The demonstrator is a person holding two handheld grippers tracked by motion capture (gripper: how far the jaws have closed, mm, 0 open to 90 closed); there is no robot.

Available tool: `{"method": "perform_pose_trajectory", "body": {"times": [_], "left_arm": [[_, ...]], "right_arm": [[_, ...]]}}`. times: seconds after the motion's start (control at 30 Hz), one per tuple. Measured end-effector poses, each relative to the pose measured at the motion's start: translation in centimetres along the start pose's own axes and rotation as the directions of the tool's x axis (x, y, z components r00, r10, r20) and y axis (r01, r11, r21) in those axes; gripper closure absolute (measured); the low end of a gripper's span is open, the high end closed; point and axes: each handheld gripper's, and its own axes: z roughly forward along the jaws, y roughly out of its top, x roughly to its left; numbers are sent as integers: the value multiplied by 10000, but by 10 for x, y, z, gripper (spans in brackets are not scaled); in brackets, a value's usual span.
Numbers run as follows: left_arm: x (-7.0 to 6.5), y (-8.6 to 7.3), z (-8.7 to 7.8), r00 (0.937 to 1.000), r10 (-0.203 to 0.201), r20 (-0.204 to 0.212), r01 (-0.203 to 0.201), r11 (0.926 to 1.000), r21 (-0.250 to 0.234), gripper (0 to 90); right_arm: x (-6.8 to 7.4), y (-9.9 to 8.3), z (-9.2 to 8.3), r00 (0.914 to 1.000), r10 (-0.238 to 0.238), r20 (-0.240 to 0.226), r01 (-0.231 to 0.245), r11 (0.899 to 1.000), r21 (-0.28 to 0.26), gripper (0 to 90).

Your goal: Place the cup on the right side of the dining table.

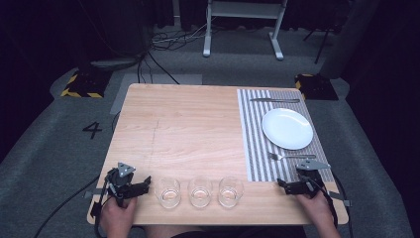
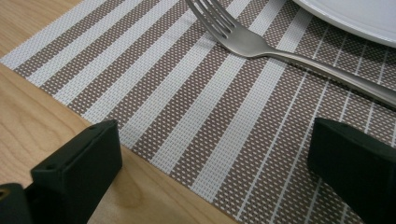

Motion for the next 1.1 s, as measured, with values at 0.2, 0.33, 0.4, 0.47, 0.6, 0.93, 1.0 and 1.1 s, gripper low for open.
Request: {"method": "perform_pose_trajectory", "body": {"times": [0.2, 0.33, 0.4, 0.47, 0.6, 0.93, 1.0, 1.1], "left_arm": [[0, 1, 1, 10000, -19, -29, 19, 10000, 17, 157], [0, 1, 1, 10000, -19, -30, 19, 10000, 15, 157], [-1, 1, 1, 10000, -31, -73, 31, 10000, 8, 158], [0, 1, 1, 9997, -150, -173, 150, 9999, -35, 161], [0, 1, 1, 9997, -148, -192, 147, 9999, -29, 161], [0, 1, 1, 9997, -194, -140, 194, 9998, -16, 156], [0, 1, 1, 9997, -192, -141, 191, 9998, -13, 156], [0, 1, 1, 9997, -190, -139, 190, 9998, -13, 156]], "right_arm": [[3, 3, -6, 9996, -275, 73, 274, 9994, 224, 65], [7, 11, -17, 9993, -340, -121, 338, 9993, -165, 69], [11, 15, -20, 9989, -379, -264, 373, 9990, -243, 69], [16, 18, -23, 9982, -488, -345, 478, 9985, -277, 69], [26, 26, -30, 9958, -761, -507, 737, 9961, -477, 69], [52, 54, -44, 9858, -1240, -1136, 1142, 9895, -887, 69], [59, 57, -45, 9821, -1375, -1290, 1255, 9873, -972, 68], [70, 64, -48, 9764, -1567, -1486, 1405, 9835, -1135, 65]]}}
